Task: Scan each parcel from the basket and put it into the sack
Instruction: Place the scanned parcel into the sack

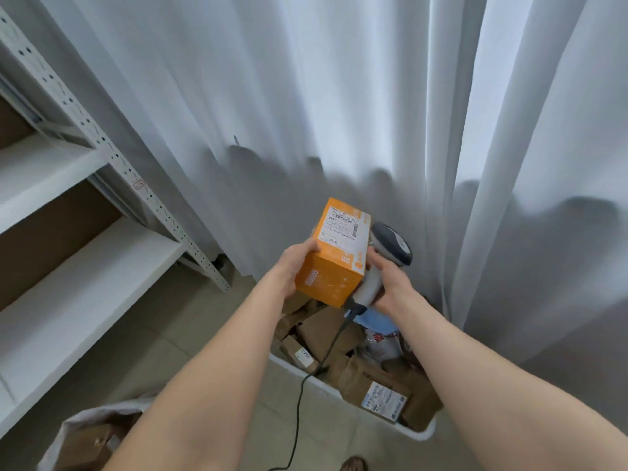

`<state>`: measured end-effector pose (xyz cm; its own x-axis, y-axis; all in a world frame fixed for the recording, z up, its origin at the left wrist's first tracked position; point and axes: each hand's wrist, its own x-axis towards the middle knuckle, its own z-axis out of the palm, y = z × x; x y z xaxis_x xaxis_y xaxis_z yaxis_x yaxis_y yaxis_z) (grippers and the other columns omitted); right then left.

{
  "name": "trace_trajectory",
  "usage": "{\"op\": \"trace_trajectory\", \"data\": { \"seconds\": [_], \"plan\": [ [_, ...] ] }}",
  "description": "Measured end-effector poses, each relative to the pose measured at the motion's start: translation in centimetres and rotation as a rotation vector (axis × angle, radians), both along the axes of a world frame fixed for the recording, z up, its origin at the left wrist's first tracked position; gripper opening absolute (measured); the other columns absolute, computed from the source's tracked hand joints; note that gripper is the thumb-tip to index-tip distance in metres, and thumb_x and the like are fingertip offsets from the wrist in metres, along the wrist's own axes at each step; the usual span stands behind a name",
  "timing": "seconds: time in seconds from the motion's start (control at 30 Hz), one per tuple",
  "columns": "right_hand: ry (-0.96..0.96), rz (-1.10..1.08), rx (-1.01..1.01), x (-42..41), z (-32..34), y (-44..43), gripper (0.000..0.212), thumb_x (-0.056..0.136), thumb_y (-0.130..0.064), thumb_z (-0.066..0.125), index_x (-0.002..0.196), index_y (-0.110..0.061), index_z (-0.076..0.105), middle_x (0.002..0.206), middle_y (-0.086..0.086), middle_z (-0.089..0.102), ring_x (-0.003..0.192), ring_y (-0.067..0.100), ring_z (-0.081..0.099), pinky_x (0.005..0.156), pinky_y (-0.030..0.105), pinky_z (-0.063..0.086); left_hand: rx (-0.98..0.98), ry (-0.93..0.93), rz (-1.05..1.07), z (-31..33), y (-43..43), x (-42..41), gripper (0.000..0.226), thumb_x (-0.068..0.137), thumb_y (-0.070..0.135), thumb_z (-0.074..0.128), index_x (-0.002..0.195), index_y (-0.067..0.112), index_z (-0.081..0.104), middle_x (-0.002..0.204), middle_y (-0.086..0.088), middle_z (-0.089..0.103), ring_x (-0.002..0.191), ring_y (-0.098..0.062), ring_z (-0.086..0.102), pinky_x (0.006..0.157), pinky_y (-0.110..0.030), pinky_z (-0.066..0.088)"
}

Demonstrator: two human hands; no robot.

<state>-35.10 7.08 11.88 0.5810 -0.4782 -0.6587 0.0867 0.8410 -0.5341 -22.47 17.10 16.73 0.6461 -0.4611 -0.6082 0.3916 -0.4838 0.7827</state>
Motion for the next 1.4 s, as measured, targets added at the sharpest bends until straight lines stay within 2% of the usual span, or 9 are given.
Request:
{"op": "trace_trajectory", "data": {
  "seconds": [0.13,0.33,0.43,0.5,0.63,0.8,0.9,1.2,1.4],
  "plan": [
    [0.066,0.044,-0.165,-0.1,2.9,0.1,0.035,0.084,-0.011,0.073,0.117,-0.010,0.063,0.106,0.013,0.073,0.098,0.033,0.069,0.091,0.056,0.052,-0.043,-0.002,-0.083,2.1,1.3,-0.9,0.061,0.082,0.034,0.058,0.139,0.023,0.039,0.119,-0.009,0.059,0.104,-0.026,0.059,0.082,-0.039,0.051],
    [0.043,0.126,-0.238,0.1,6.2,1.4,0.033,0.080,0.003,0.071,0.111,-0.004,0.064,0.107,0.018,0.071,0.095,0.035,0.069,0.084,0.053,0.055,-0.073,0.071,0.033,5.9,3.4,-0.7,0.061,0.085,0.047,0.066,0.134,0.025,0.036,0.105,-0.009,0.059,0.085,-0.024,0.060,0.060,-0.037,0.049],
    [0.017,0.171,-0.294,0.7,7.4,2.4,0.026,0.079,0.007,0.069,0.103,-0.005,0.066,0.105,0.019,0.072,0.095,0.037,0.069,0.088,0.055,0.054,-0.085,0.100,0.035,6.6,4.4,-0.3,0.075,0.077,0.040,0.076,0.140,0.027,0.036,0.117,-0.011,0.063,0.096,-0.030,0.065,0.071,-0.044,0.055],
    [0.033,0.179,-0.328,1.3,8.1,2.9,0.024,0.082,0.004,0.068,0.102,-0.008,0.064,0.104,0.018,0.072,0.095,0.036,0.070,0.089,0.055,0.054,-0.102,0.062,0.039,6.7,5.3,0.1,0.075,0.079,0.030,0.075,0.142,0.027,0.034,0.122,-0.012,0.060,0.098,-0.030,0.064,0.070,-0.044,0.055],
    [0.095,0.079,-0.431,2.9,9.7,3.7,0.015,0.087,-0.004,0.066,0.099,-0.012,0.062,0.100,0.009,0.067,0.095,0.026,0.063,0.092,0.045,0.052,-0.170,-0.012,0.046,6.2,7.0,1.5,0.093,0.077,0.015,0.077,0.149,0.026,0.019,0.133,-0.014,0.052,0.108,-0.034,0.061,0.092,-0.052,0.051],
    [0.030,0.109,-0.382,3.8,11.9,5.4,0.009,0.091,-0.008,0.062,0.098,-0.010,0.056,0.073,0.011,0.063,0.059,0.017,0.056,0.060,0.029,0.049,-0.177,-0.051,0.057,6.0,9.4,3.5,0.092,0.079,0.012,0.075,0.150,0.024,0.017,0.136,-0.014,0.049,0.108,-0.031,0.059,0.084,-0.044,0.053],
    [0.063,0.195,-0.428,4.4,13.0,6.9,0.014,0.091,-0.010,0.061,0.103,-0.006,0.055,0.065,0.010,0.059,0.049,0.014,0.051,0.049,0.025,0.047,-0.170,-0.045,0.054,5.4,10.4,4.5,0.091,0.080,0.012,0.075,0.150,0.023,0.018,0.136,-0.013,0.049,0.107,-0.030,0.059,0.084,-0.043,0.053],
    [0.169,0.277,-0.481,5.6,14.8,9.3,0.022,0.088,-0.012,0.062,0.107,-0.003,0.059,0.066,0.008,0.060,0.048,0.013,0.050,0.048,0.025,0.046,-0.165,-0.030,0.006,4.3,11.3,5.3,0.086,0.081,0.016,0.074,0.148,0.025,0.020,0.136,-0.011,0.049,0.108,-0.029,0.056,0.090,-0.045,0.051],
    [0.207,0.259,-0.503,5.3,15.3,9.9,0.014,0.087,-0.014,0.064,0.095,-0.005,0.057,0.064,0.008,0.060,0.045,0.013,0.048,0.046,0.023,0.044,-0.212,-0.001,-0.020,4.0,11.7,5.0,0.087,0.081,0.016,0.074,0.148,0.025,0.021,0.134,-0.011,0.051,0.111,-0.031,0.058,0.090,-0.047,0.052]
  ]
}}
